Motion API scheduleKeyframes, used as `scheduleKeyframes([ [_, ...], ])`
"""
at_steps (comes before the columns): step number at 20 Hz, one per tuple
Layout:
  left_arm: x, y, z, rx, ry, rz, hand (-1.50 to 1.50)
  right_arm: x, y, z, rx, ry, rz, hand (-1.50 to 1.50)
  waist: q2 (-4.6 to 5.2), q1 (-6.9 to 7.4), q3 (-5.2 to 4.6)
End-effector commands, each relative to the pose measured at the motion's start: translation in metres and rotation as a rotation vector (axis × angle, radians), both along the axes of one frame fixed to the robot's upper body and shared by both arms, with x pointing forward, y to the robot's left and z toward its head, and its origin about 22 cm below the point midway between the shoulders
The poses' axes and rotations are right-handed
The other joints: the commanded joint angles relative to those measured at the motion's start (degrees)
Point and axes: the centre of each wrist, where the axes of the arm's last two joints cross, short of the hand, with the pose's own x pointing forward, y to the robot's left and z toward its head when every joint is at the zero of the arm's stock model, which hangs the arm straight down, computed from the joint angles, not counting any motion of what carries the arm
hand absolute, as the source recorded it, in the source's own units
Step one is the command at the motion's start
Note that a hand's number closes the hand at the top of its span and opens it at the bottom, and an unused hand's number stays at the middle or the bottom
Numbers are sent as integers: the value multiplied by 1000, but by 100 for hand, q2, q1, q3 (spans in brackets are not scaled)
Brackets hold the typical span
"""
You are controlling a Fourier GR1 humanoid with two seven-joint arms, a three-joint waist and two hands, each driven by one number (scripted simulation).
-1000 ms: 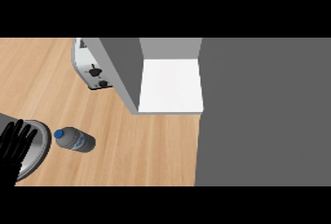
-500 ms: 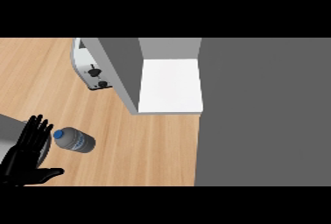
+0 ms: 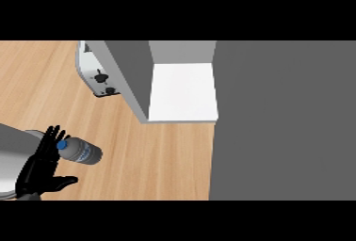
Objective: Pick up the bottled water, place it into the cabinet and close the cabinet
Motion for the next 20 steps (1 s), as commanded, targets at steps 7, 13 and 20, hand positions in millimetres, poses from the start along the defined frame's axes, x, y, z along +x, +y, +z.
scheduleKeyframes([
  [7, 5, 4, -21, -24, 1, -12, -150, -11, -10, 3, -33, 5, 0, -150, 8, -12, -13],
  [13, 14, -3, -25, -88, 18, -21, -150, 6, -21, 1, -6, 6, 3, -150, 29, -35, -19],
  [20, 26, -10, -23, -202, -12, -74, -150, 3, -2, -3, 9, -13, 25, -150, 41, -94, -28],
])
